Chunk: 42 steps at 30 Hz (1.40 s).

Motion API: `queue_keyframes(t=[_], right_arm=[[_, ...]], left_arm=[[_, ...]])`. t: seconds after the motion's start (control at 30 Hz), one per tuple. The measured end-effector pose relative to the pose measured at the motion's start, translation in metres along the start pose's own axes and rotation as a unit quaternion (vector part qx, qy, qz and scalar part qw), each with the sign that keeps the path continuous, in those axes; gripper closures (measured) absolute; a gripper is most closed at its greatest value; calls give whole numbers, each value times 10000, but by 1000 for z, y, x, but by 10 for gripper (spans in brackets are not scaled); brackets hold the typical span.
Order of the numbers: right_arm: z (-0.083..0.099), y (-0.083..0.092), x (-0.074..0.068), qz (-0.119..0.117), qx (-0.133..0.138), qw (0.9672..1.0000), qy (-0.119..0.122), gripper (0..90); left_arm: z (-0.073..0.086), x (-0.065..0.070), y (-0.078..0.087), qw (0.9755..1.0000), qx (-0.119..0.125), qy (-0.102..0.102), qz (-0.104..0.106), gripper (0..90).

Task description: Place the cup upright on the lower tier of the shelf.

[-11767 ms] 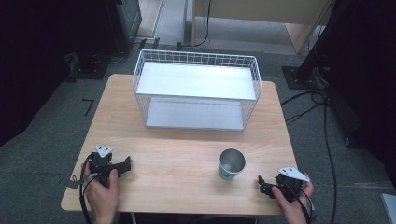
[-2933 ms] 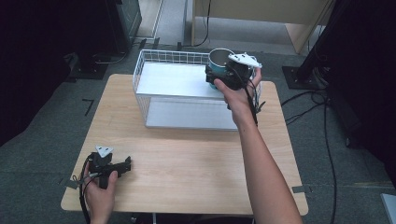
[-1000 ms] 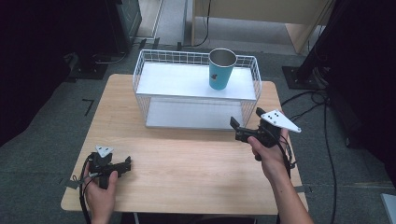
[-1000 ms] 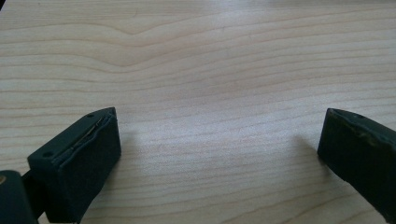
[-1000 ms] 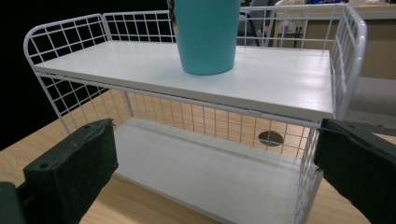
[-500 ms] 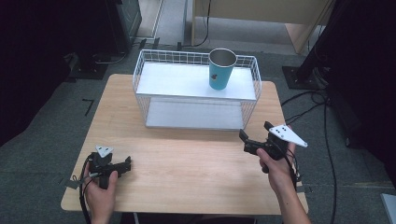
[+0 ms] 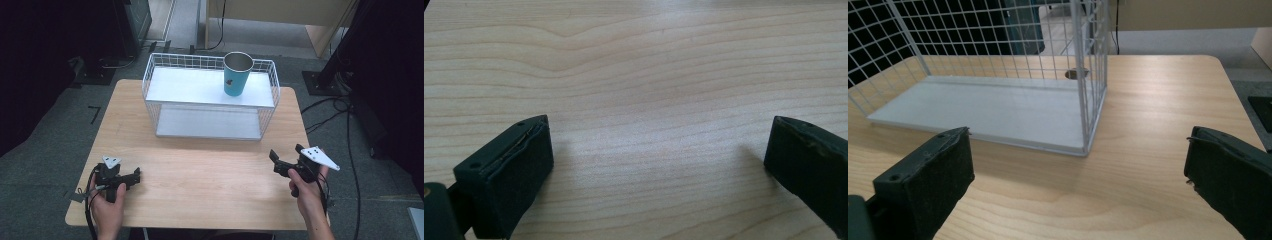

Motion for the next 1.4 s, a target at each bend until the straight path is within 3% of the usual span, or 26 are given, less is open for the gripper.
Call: queue_keyframes(t=[0.5, 0.73, 0.93, 1.4], right_arm=[[31, 14, 37, 372, -232, 9989, -168, 0], [45, 24, 58, 583, -277, 9972, -381, 0], [56, 32, 71, 745, -381, 9956, -426, 0], [82, 43, 86, 1119, -843, 9898, -258, 0]], left_arm=[[0, 0, 0, 10000, 4, 4, -1, 0], [0, 0, 0, 10000, 4, 4, 1, 0], [0, 0, 0, 10000, 6, 7, -1, 0], [0, 0, 0, 10000, 4, 6, 0, 0]])
Point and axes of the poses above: each handheld gripper's, and its own axes: y roughly backward along the jaws, z roughly out of its underside, x roughly to its right, the point moved 3 cm from there along -y, roughly forward along the jaws, and after that the axes turned 8 degrees about -y, right-handed, at the moved point
